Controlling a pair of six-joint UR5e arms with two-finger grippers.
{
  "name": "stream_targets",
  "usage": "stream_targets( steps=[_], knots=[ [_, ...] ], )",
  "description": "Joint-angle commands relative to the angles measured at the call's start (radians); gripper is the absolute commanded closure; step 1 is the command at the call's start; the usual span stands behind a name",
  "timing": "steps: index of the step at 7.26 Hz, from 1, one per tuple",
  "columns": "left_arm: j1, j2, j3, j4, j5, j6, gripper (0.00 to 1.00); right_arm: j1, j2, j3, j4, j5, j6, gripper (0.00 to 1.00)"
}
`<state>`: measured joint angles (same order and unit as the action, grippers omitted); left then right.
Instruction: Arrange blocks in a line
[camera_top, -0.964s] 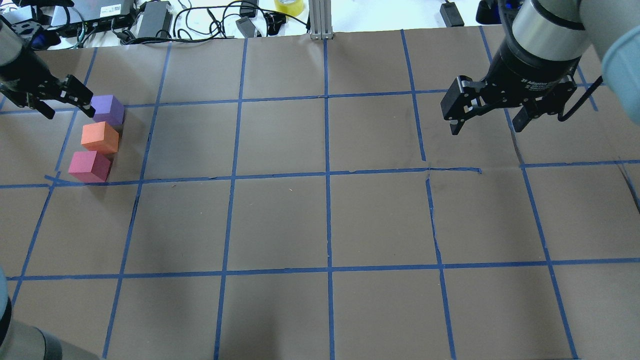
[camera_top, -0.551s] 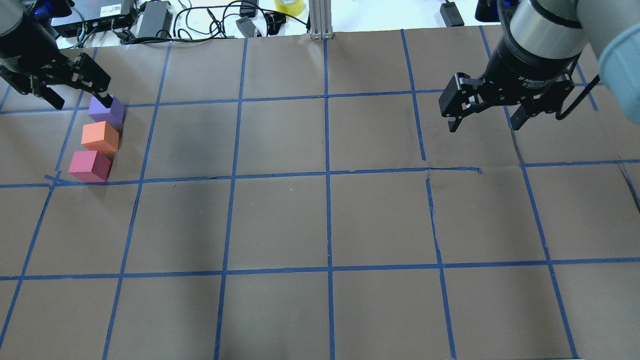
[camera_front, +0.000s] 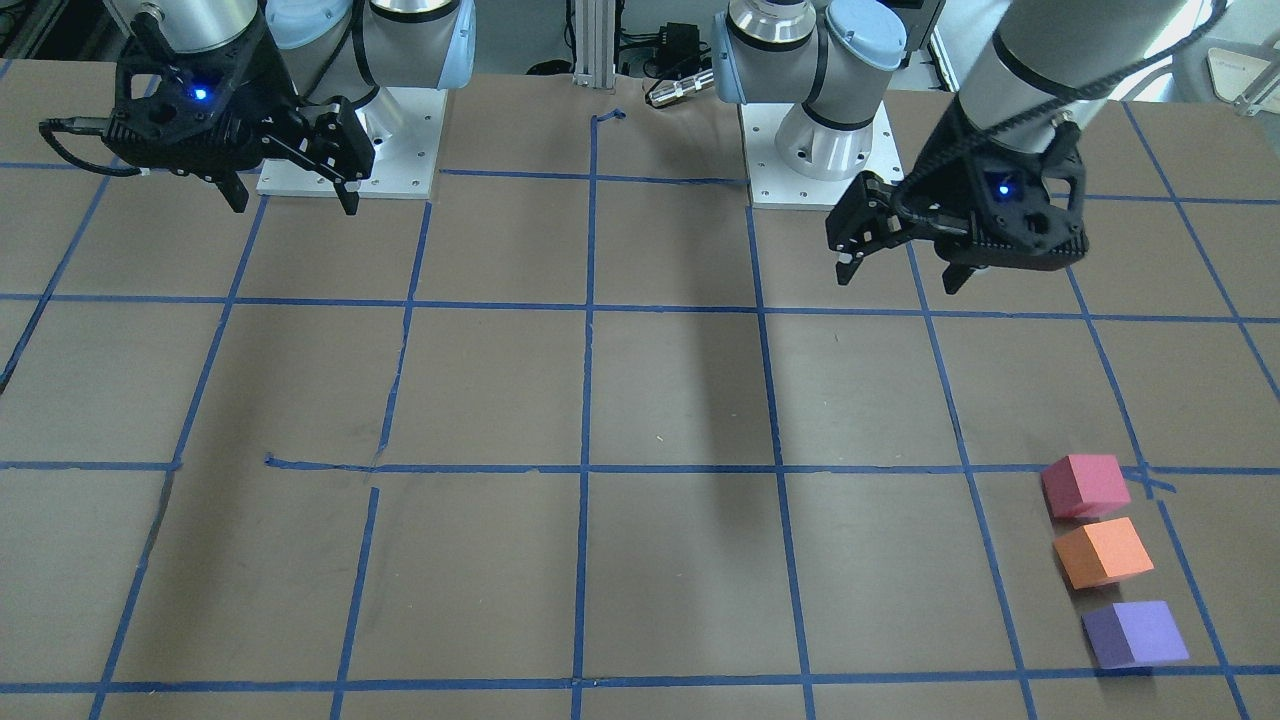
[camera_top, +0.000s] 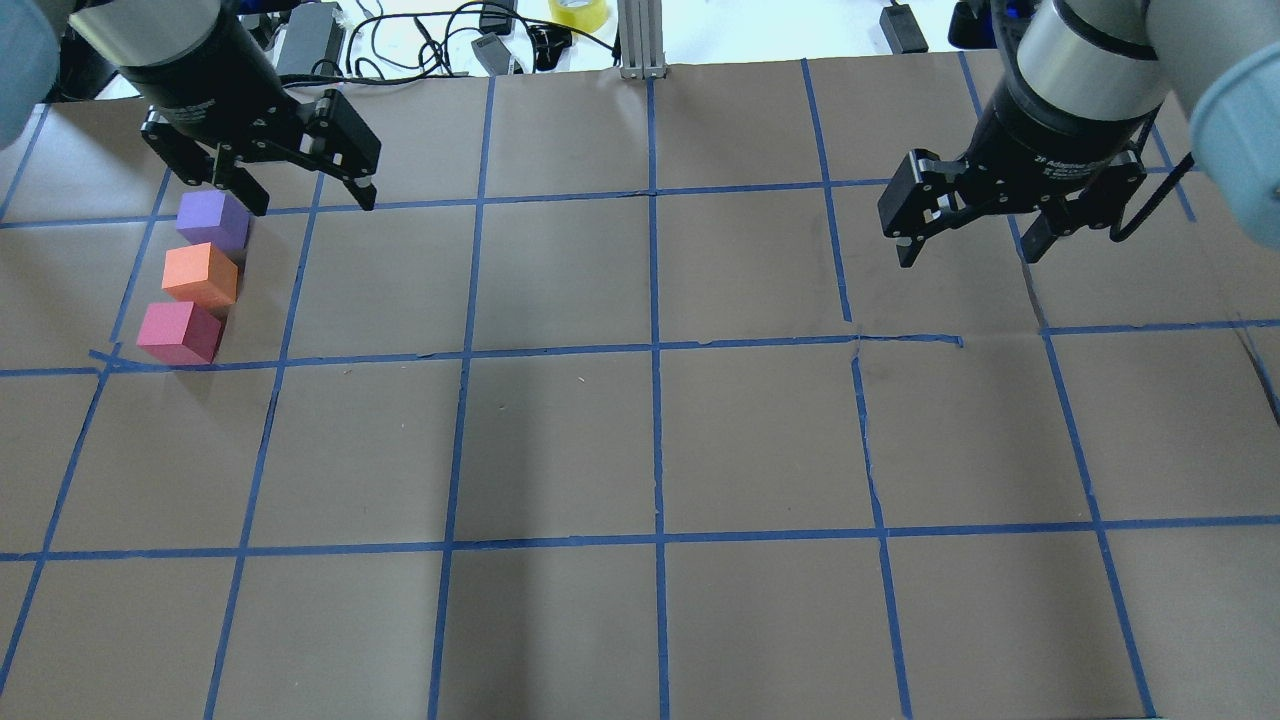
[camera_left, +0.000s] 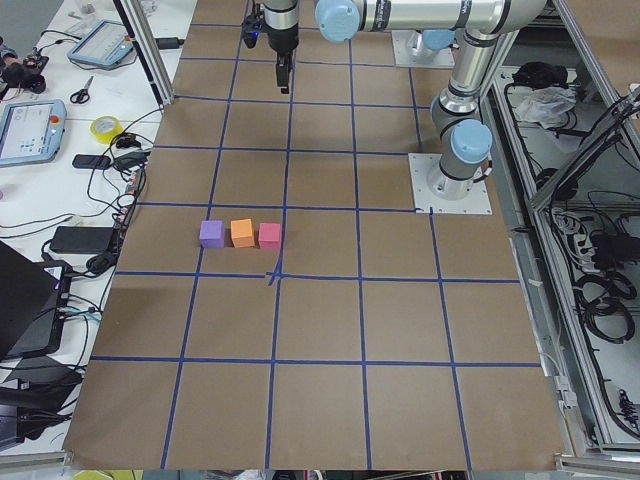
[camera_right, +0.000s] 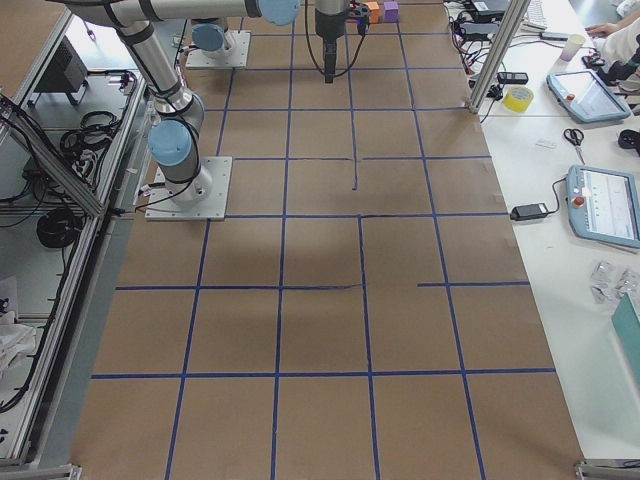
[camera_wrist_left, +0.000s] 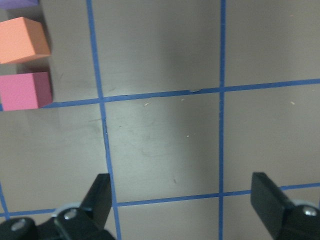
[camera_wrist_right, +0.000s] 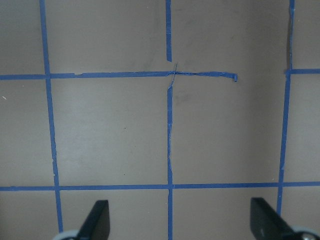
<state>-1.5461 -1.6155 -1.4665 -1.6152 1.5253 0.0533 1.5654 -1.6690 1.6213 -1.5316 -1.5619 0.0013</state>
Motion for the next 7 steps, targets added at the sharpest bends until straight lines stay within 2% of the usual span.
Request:
stream_targets(
  steps=[1, 4, 7],
  knots=[
    [-0.046, 0.049, -0.018, 0.0, 0.006, -0.037, 0.0, -0.001, 0.002, 0.0, 0.004, 0.005, -0.001, 0.0],
    [-0.04, 0.109, -0.028, 0.006, -0.007, -0.02, 0.0, -0.002, 0.003, 0.0, -0.007, 0.006, 0.0, 0.0],
    [-0.045, 0.105, -0.066, 0.032, 0.001, -0.07, 0.0, -0.005, 0.003, 0.0, -0.009, 0.006, 0.0, 0.0]
  ],
)
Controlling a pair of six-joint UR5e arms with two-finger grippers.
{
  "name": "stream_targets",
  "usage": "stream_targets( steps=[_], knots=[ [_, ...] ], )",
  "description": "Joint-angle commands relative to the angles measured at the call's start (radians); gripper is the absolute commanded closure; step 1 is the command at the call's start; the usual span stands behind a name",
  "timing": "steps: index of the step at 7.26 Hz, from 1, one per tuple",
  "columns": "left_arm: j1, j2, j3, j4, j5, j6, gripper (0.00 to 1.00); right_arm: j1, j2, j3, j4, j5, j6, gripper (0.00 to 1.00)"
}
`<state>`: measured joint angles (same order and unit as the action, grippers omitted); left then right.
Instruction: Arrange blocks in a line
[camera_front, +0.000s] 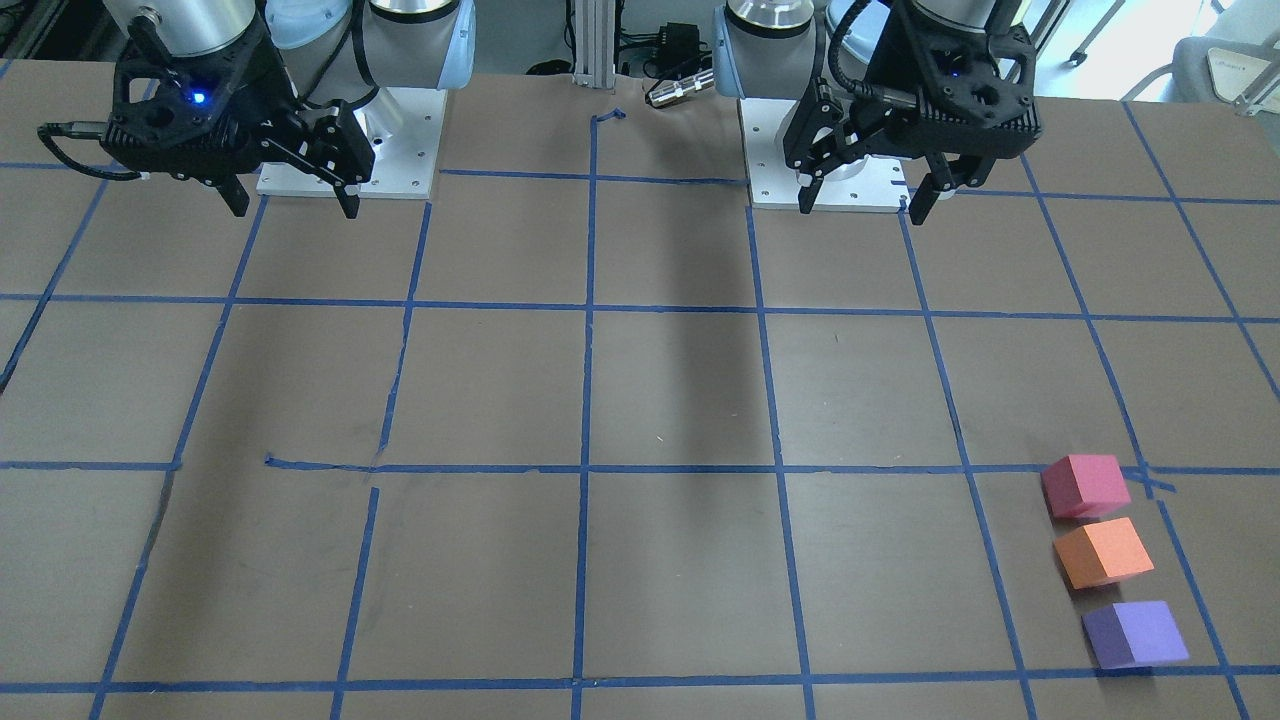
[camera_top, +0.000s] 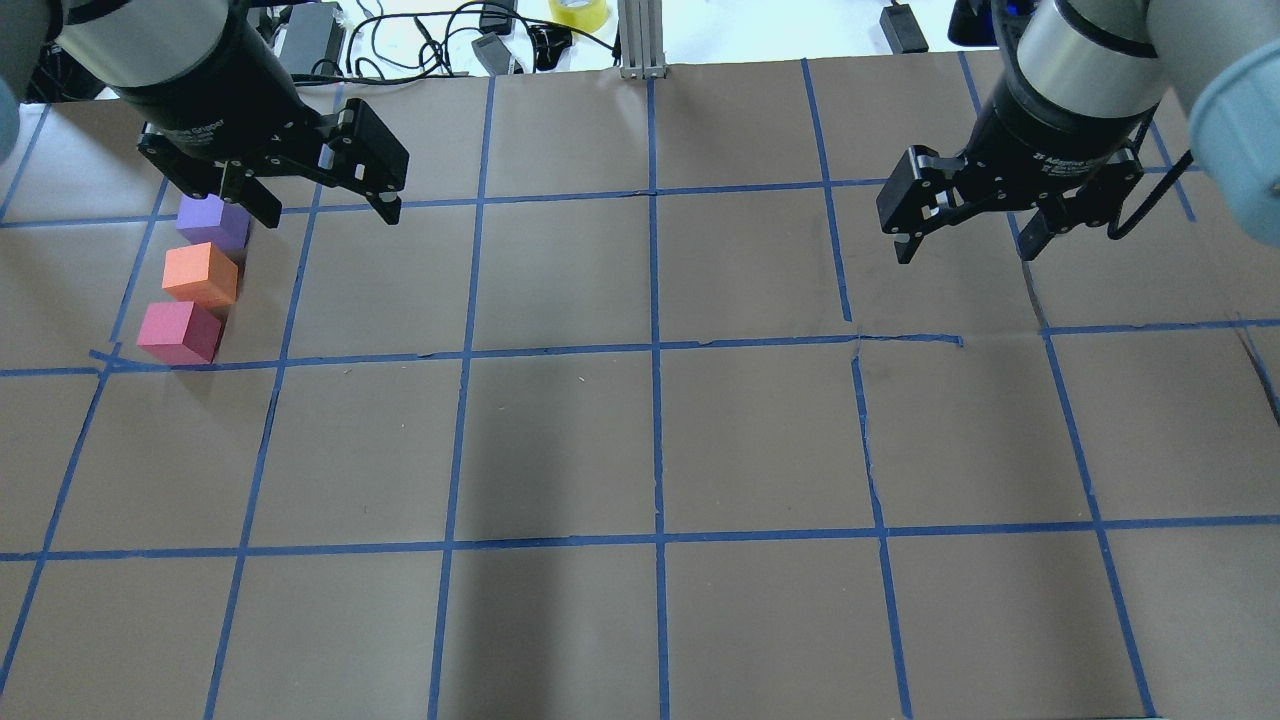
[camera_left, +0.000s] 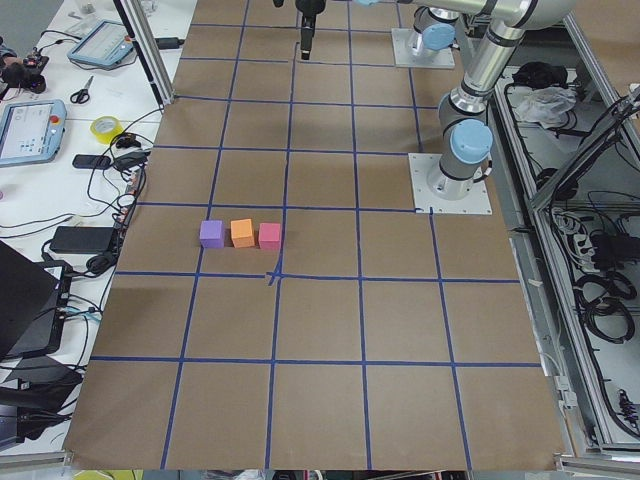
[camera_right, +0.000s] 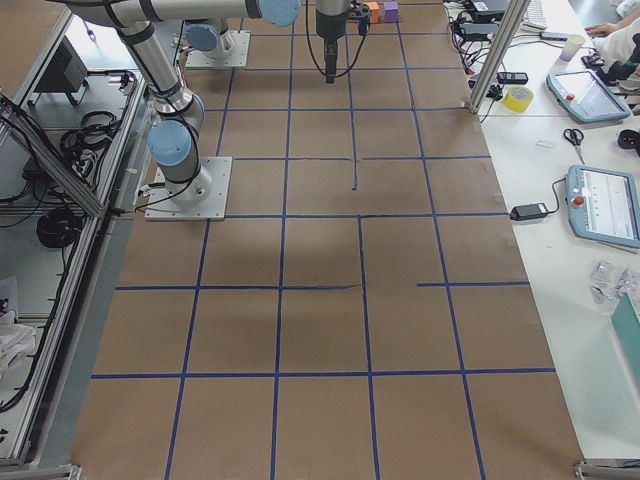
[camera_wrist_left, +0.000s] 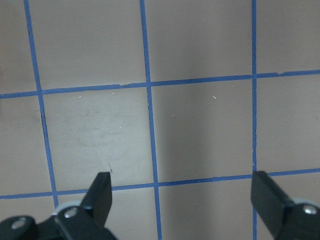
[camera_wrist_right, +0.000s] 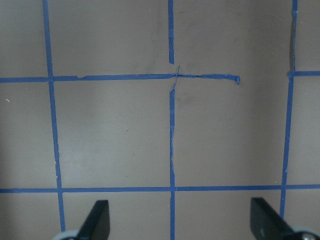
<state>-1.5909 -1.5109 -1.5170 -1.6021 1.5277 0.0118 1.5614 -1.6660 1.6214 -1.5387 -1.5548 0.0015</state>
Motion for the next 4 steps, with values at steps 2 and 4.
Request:
stream_targets(
  steps=[2, 4],
  knots=[
    [-0.001, 0.003, -0.025, 0.054, 0.005, -0.029, 0.0, -0.004, 0.002, 0.0, -0.001, -0.001, -0.003, 0.0],
    [-0.001, 0.006, -0.025, 0.054, 0.006, -0.029, 0.0, -0.004, 0.002, 0.0, 0.002, -0.001, -0.003, 0.0]
  ],
)
